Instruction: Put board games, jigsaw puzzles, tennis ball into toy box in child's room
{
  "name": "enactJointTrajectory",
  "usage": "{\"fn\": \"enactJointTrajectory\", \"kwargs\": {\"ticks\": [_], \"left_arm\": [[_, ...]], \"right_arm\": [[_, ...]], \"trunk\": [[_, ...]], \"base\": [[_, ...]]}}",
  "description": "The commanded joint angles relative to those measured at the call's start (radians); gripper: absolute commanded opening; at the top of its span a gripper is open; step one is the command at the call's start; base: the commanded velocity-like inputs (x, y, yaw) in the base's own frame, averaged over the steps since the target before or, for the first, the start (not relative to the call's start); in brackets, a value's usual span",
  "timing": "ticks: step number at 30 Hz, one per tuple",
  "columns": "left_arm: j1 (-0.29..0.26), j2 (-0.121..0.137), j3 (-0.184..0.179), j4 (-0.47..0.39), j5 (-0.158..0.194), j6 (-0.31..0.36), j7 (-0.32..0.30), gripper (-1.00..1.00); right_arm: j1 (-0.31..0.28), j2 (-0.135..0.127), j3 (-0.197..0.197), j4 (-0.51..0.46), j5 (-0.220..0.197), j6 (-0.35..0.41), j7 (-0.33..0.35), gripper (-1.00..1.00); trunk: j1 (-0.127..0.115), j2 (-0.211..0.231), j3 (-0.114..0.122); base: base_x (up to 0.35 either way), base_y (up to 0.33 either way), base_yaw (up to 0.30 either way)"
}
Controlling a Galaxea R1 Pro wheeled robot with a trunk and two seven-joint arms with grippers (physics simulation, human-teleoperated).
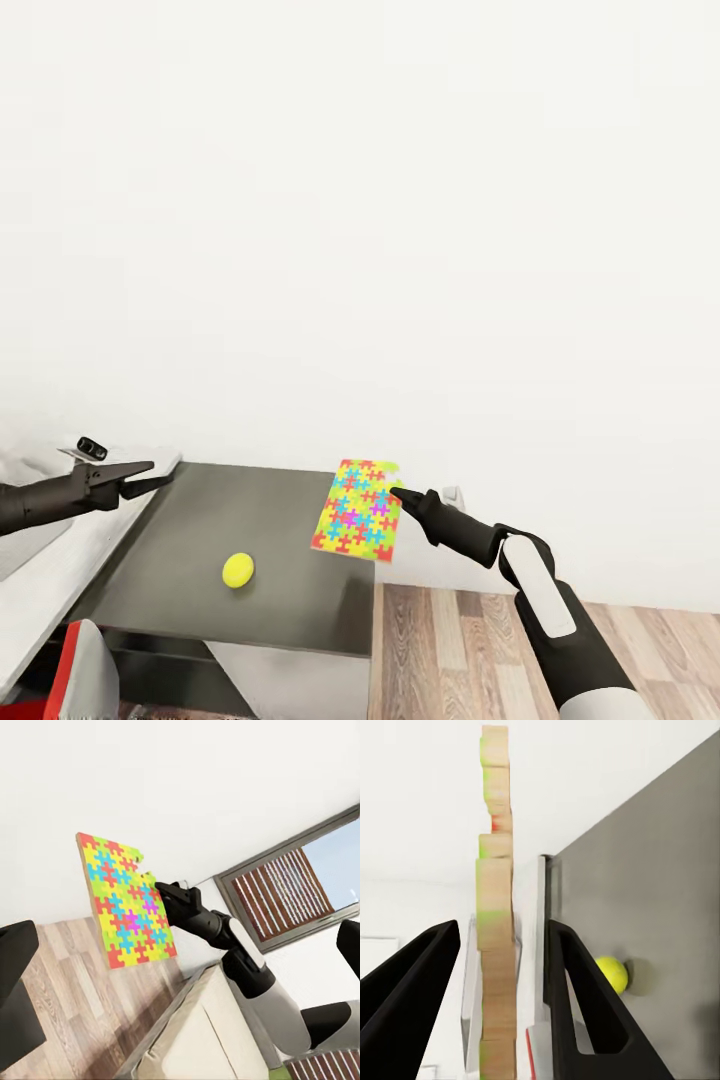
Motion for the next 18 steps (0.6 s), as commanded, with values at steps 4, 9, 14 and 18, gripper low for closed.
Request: {"fn": "enactJointTrajectory", "kwargs": {"ticks": [4, 9, 14, 18], "left_arm": [[-0.001, 0.000, -0.008, 0.000, 0.000, 0.011, -0.004, 1.00], [-0.001, 0.000, -0.011, -0.001, 0.000, 0.011, -0.004, 1.00], [-0.001, 0.000, -0.014, -0.002, 0.000, 0.011, -0.004, 1.00], [-0.001, 0.000, -0.014, -0.002, 0.000, 0.011, -0.004, 1.00]], "right_arm": [[-0.001, 0.000, -0.002, 0.000, 0.004, 0.003, 0.009, -1.00], [-0.001, 0.000, -0.002, -0.002, 0.005, 0.002, 0.010, -1.00], [-0.001, 0.000, -0.002, -0.003, 0.005, 0.002, 0.010, -1.00], [-0.001, 0.000, -0.001, -0.003, 0.005, 0.001, 0.010, -1.00]], "trunk": [[0.001, -0.002, -0.001], [0.001, -0.002, 0.004], [0.001, -0.002, 0.012], [0.001, -0.002, 0.019]], "base": [[-0.002, 0.000, 0.095], [0.000, 0.000, 0.017], [0.000, 0.000, 0.003], [0.000, 0.000, 0.000]]}}
